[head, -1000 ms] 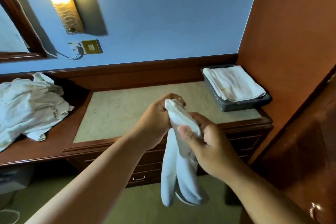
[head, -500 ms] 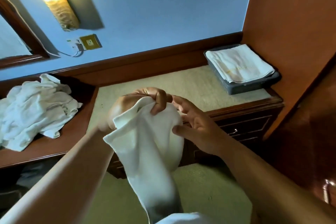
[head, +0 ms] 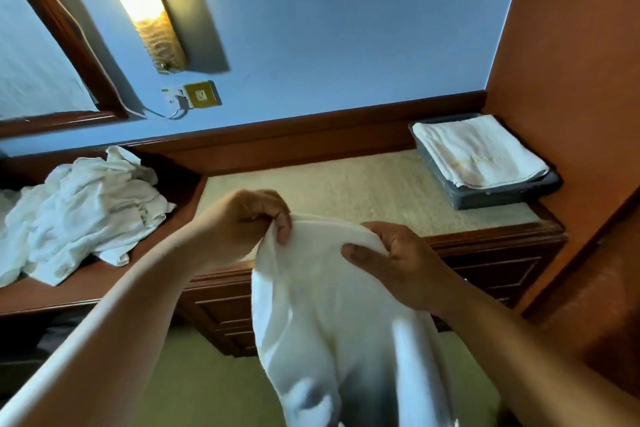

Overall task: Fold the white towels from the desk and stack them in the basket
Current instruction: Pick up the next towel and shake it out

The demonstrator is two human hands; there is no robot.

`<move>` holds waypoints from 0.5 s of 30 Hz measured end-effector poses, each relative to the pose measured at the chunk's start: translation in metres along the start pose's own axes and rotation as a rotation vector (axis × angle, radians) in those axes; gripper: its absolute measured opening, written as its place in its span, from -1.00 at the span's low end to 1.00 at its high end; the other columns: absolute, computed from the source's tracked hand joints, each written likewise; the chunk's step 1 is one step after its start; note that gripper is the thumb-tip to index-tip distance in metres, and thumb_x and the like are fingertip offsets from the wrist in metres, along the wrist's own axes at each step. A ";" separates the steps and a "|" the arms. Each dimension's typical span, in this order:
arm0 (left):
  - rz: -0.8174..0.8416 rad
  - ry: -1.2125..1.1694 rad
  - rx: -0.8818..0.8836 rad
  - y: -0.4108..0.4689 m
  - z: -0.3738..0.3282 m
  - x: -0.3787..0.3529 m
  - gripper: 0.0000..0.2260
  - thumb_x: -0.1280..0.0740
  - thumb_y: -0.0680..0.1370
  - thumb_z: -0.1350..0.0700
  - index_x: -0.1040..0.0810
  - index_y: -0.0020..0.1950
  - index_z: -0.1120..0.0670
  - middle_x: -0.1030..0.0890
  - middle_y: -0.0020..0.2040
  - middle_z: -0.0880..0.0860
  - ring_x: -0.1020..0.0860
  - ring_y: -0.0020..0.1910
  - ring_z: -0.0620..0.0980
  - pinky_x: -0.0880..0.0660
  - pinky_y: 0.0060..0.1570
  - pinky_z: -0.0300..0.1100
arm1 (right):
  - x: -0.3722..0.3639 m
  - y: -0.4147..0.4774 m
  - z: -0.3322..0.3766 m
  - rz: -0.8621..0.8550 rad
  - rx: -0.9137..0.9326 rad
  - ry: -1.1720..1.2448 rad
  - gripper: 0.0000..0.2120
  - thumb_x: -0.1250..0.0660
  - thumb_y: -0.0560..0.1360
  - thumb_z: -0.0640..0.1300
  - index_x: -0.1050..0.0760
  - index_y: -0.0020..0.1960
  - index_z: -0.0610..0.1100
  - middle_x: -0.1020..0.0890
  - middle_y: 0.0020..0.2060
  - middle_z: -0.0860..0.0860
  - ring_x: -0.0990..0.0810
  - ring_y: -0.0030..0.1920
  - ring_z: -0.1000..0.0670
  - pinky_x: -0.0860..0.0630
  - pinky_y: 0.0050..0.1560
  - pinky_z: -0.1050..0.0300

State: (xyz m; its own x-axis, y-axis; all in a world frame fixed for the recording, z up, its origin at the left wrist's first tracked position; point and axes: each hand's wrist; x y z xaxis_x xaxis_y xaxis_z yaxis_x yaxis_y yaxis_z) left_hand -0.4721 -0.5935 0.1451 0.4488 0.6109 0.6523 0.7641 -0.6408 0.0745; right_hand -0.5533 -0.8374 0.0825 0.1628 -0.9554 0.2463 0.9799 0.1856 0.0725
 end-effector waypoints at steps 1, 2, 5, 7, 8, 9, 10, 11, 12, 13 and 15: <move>0.002 0.063 0.037 -0.001 0.002 -0.003 -0.56 -0.26 0.56 0.42 -0.69 -0.25 -0.08 -0.65 -0.06 -0.10 -0.63 -0.03 -0.04 -0.57 0.00 -0.10 | 0.000 -0.001 0.007 -0.005 0.030 -0.012 -0.76 -0.39 0.52 0.15 -0.62 -0.01 -0.01 -0.70 -0.16 -0.07 -0.69 -0.18 -0.06 -0.60 -0.18 0.05; -0.004 0.076 0.058 -0.002 0.002 -0.009 -0.57 -0.24 0.59 0.41 -0.71 -0.16 -0.06 -0.66 -0.01 -0.13 -0.63 0.02 -0.07 -0.58 0.04 -0.15 | 0.000 -0.001 0.013 -0.008 0.062 -0.022 -0.74 -0.38 0.52 0.16 -0.62 0.02 -0.02 -0.70 -0.16 -0.05 -0.69 -0.17 -0.05 -0.60 -0.17 0.07; -0.023 -0.068 0.003 -0.005 -0.002 -0.040 -0.78 -0.27 0.63 0.29 -0.66 0.04 0.03 -0.67 -0.02 -0.13 -0.63 -0.02 -0.10 -0.53 -0.07 -0.25 | 0.003 0.000 0.026 -0.021 0.132 -0.031 -0.74 -0.37 0.51 0.14 -0.63 0.07 -0.01 -0.69 -0.19 -0.07 -0.66 -0.20 -0.08 -0.53 -0.24 0.11; -0.156 -0.218 -0.050 -0.004 -0.003 -0.064 -0.93 -0.36 0.60 0.13 -0.54 0.06 0.08 -0.63 -0.07 -0.01 -0.62 -0.08 -0.01 -0.56 -0.12 -0.11 | 0.007 0.002 0.033 -0.061 0.167 -0.040 -0.74 -0.36 0.51 0.14 -0.62 0.01 -0.03 -0.67 -0.25 -0.06 -0.62 -0.26 -0.05 -0.50 -0.28 0.09; -0.253 -0.282 -0.055 -0.001 -0.003 -0.074 -0.86 -0.37 0.57 0.09 -0.48 0.08 0.08 -0.62 -0.06 0.05 -0.62 -0.08 0.08 -0.59 -0.12 0.05 | 0.010 0.002 0.035 -0.083 0.180 -0.048 -0.72 -0.35 0.52 0.16 -0.62 -0.03 -0.05 -0.65 -0.27 -0.06 -0.61 -0.28 -0.08 -0.50 -0.30 0.03; -0.328 -0.317 -0.064 0.002 -0.004 -0.082 -0.81 -0.37 0.56 0.09 -0.44 0.12 0.07 -0.62 -0.04 0.07 -0.62 -0.06 0.11 -0.59 -0.07 0.16 | 0.014 0.003 0.037 -0.100 0.191 -0.058 -0.68 -0.34 0.52 0.19 -0.61 -0.03 -0.06 -0.65 -0.27 -0.09 -0.61 -0.26 -0.13 -0.50 -0.29 -0.05; -0.366 -0.336 -0.085 0.007 -0.005 -0.088 -0.78 -0.35 0.57 0.13 -0.41 0.19 0.05 -0.63 -0.01 0.06 -0.63 -0.04 0.10 -0.59 -0.04 0.18 | 0.018 0.003 0.039 -0.114 0.202 -0.072 -0.65 -0.33 0.51 0.22 -0.61 -0.03 -0.06 -0.64 -0.26 -0.11 -0.61 -0.25 -0.17 -0.50 -0.28 -0.11; -0.363 -0.356 -0.113 0.012 -0.009 -0.094 -0.76 -0.31 0.60 0.18 -0.39 0.24 0.04 -0.64 0.01 0.06 -0.64 -0.02 0.10 -0.59 -0.04 0.15 | 0.022 0.003 0.042 -0.129 0.214 -0.093 -0.64 -0.31 0.50 0.24 -0.61 -0.04 -0.06 -0.64 -0.26 -0.11 -0.61 -0.24 -0.17 -0.50 -0.27 -0.13; -0.351 -0.371 -0.139 0.016 -0.013 -0.099 -0.77 -0.26 0.62 0.23 -0.39 0.25 0.04 -0.66 0.00 0.07 -0.64 -0.03 0.09 -0.58 -0.08 0.10 | 0.026 0.002 0.044 -0.141 0.227 -0.106 -0.63 -0.30 0.49 0.25 -0.61 -0.05 -0.05 -0.64 -0.26 -0.10 -0.62 -0.24 -0.15 -0.51 -0.26 -0.11; -0.349 -0.377 -0.147 0.020 -0.017 -0.104 -0.79 -0.20 0.62 0.25 -0.42 0.22 0.04 -0.66 -0.03 0.07 -0.63 -0.06 0.08 -0.56 -0.14 0.07 | 0.030 0.003 0.044 -0.153 0.235 -0.119 -0.62 -0.29 0.49 0.25 -0.61 -0.06 -0.06 -0.63 -0.27 -0.09 -0.62 -0.24 -0.13 -0.51 -0.26 -0.08; -0.399 -0.380 -0.113 0.028 -0.024 -0.109 -0.77 -0.12 0.54 0.28 -0.50 0.06 0.06 -0.62 -0.16 0.08 -0.58 -0.20 0.03 -0.49 -0.26 -0.02 | 0.036 0.001 0.046 -0.162 0.245 -0.151 -0.53 -0.29 0.49 0.27 -0.58 -0.08 -0.17 -0.60 -0.28 -0.15 -0.59 -0.25 -0.18 -0.47 -0.28 -0.08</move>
State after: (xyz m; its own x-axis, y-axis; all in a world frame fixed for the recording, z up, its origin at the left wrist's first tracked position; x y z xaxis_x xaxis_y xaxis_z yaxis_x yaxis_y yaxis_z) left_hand -0.5109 -0.6886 0.0944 0.2866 0.9272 0.2414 0.8638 -0.3590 0.3534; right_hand -0.5514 -0.8610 0.1356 -0.0298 -0.9355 0.3521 0.9320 0.1013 0.3479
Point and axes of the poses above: each hand's wrist, its own y-axis towards the middle knuckle, its own x-axis out of the back of the hand, z = x × y
